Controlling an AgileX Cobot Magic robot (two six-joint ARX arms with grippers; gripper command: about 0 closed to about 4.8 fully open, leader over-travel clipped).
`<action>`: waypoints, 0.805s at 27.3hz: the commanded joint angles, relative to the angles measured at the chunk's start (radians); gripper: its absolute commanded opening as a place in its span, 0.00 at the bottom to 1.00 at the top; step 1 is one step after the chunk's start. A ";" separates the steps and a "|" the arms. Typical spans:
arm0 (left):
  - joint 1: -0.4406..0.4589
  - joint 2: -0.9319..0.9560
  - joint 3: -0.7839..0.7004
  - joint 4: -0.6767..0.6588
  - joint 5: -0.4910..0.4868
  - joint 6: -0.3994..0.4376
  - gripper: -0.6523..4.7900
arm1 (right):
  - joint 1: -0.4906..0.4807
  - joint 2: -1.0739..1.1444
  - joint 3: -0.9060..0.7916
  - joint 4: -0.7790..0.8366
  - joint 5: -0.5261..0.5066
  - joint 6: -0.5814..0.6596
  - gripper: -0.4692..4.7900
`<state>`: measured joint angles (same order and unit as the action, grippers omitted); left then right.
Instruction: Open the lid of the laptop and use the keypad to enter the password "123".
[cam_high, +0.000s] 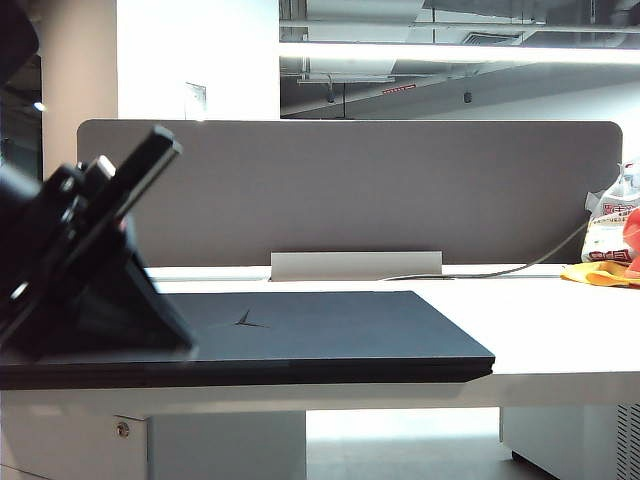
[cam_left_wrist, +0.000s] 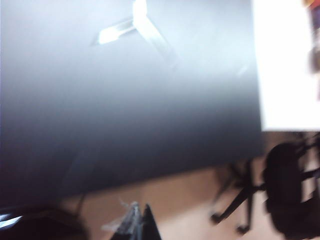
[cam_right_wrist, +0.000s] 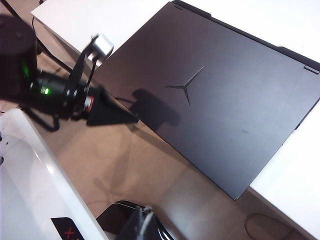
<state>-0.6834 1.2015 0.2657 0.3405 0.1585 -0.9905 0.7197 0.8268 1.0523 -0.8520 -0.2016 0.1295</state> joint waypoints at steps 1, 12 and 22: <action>-0.063 -0.001 0.000 -0.068 -0.060 0.072 0.11 | 0.000 0.000 0.002 0.011 0.002 -0.003 0.08; -0.179 -0.001 0.141 -0.391 -0.196 0.392 0.11 | 0.001 0.011 0.002 0.011 0.001 -0.003 0.08; -0.179 -0.001 0.369 -0.706 -0.451 0.862 0.11 | 0.001 0.018 0.002 0.011 0.001 -0.003 0.08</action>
<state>-0.8631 1.2026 0.6109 -0.3195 -0.2409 -0.2424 0.7200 0.8471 1.0523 -0.8520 -0.2016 0.1295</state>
